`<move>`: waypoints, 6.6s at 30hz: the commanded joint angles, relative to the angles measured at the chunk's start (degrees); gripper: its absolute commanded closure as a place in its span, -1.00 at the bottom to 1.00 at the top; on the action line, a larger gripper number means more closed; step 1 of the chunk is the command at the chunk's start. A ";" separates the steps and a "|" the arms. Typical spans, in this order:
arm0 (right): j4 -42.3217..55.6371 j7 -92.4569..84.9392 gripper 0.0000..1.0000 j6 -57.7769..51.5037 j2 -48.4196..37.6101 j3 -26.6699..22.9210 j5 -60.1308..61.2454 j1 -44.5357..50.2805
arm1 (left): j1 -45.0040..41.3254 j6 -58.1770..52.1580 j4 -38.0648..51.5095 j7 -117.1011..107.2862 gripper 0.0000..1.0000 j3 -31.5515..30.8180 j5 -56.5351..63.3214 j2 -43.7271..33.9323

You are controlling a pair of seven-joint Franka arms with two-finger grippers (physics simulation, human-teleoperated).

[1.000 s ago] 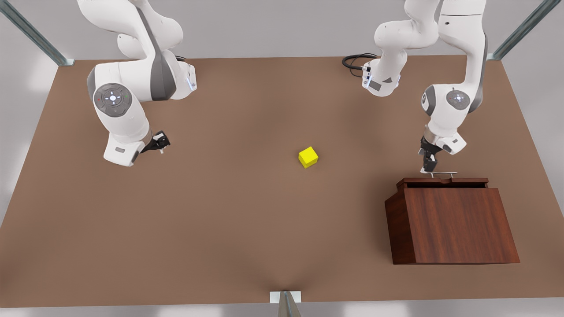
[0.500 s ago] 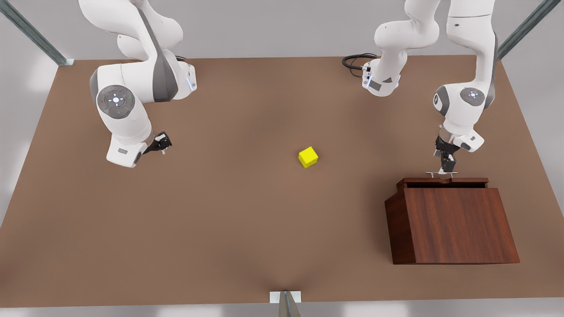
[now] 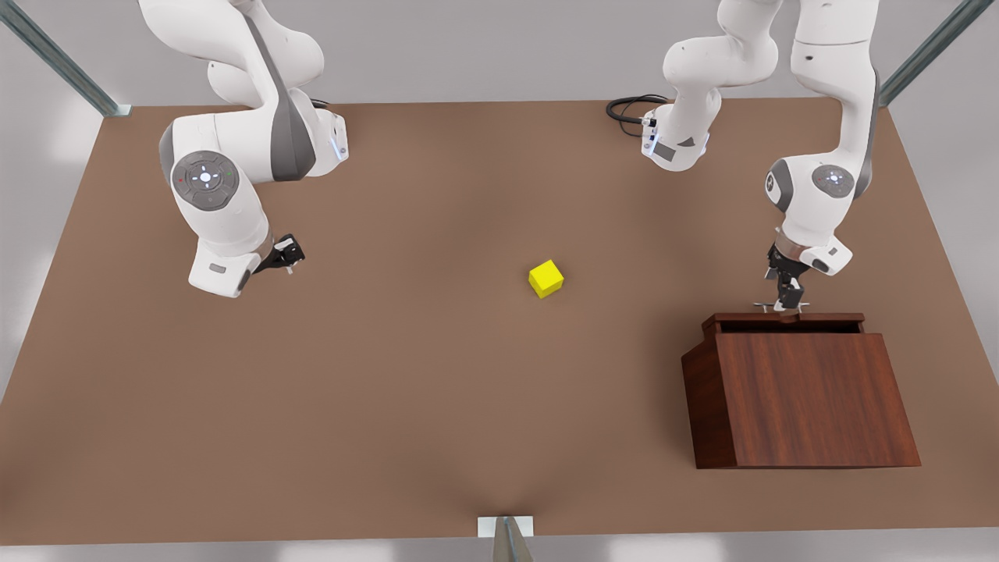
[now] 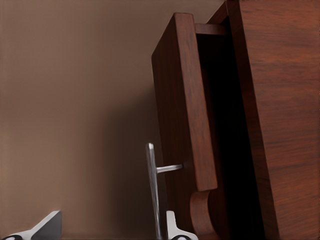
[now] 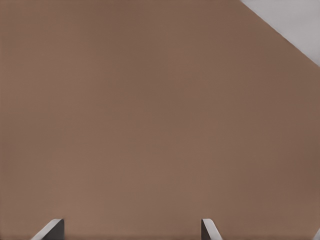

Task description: Open the drawer with left arm, place the square in the middle with right arm, and place the square in the drawer with left arm

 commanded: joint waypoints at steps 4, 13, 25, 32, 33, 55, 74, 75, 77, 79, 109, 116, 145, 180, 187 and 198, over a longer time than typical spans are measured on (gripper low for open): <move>0.00 0.00 -1.00 0.00 0.08 -0.01 0.00 0.00 | -0.08 -2.52 0.00 -0.20 -1.00 -0.10 -0.08 -0.84; 0.00 -0.17 -1.00 -0.09 0.08 -0.01 0.00 0.00 | -0.08 -7.18 0.00 -0.55 -1.00 -0.19 -0.17 -2.34; 0.00 -0.26 -1.00 -0.09 0.26 -0.09 0.00 0.00 | -0.08 -12.81 0.00 -0.90 -1.00 -0.28 -0.17 -4.36; 0.09 -0.26 -1.00 -0.18 0.26 -0.09 0.00 0.00 | -0.17 -14.47 0.00 -0.81 -1.00 -0.28 -0.17 -5.06; 0.00 -0.26 -1.00 -0.18 0.35 -0.09 0.00 0.00 | -0.17 -15.09 0.08 -0.81 -1.00 -0.28 -0.17 -5.24; 0.00 -0.44 -1.00 -0.44 0.26 -0.36 0.00 -0.09 | -0.43 -69.31 44.63 18.40 -1.00 -21.36 -6.58 -1.64; -0.17 -0.44 -1.00 -0.35 0.79 -0.71 0.00 -0.18 | -28.82 -42.99 59.79 78.82 -1.00 -28.14 -6.94 29.40; -0.17 -0.35 -1.00 -0.35 0.79 -0.71 0.00 -0.18 | -29.96 -39.18 57.13 78.56 -1.00 -28.14 -6.93 28.51; -0.17 -0.35 -1.00 -0.35 0.79 -0.71 0.00 -0.18 | -30.66 -37.94 56.69 78.46 -1.00 -28.05 -4.74 29.83; -0.18 -0.44 -1.00 -0.44 0.79 -0.71 0.00 -0.18 | -31.02 -42.41 55.37 77.85 -1.00 -28.05 -4.38 29.13; -0.09 -0.17 -1.00 -0.70 1.66 -0.80 0.00 -0.09 | -30.66 -30.21 34.80 85.41 -1.00 -24.62 -4.47 29.48; -0.09 -0.17 -1.00 -0.70 1.66 -0.80 0.00 -0.09 | -31.10 -28.27 34.80 85.50 -1.00 -24.62 -4.47 30.97; 0.00 -0.26 -1.00 -0.62 2.10 -1.41 0.00 -0.09 | -32.51 -26.16 35.15 85.50 -0.41 -22.16 -4.47 33.35; 0.00 -0.26 -1.00 -0.44 2.54 -1.50 0.00 -0.09 | -3.86 -51.74 37.26 78.90 -0.44 -6.96 -10.98 11.02; 0.00 -0.26 -1.00 -0.26 2.54 -1.50 0.00 0.00 | -2.54 -49.19 36.56 78.90 -1.00 -6.87 -10.89 12.87; 0.00 -0.26 -1.00 -0.18 2.54 -1.50 0.00 0.00 | -3.42 -74.85 59.93 80.13 -1.00 -15.57 -10.54 8.38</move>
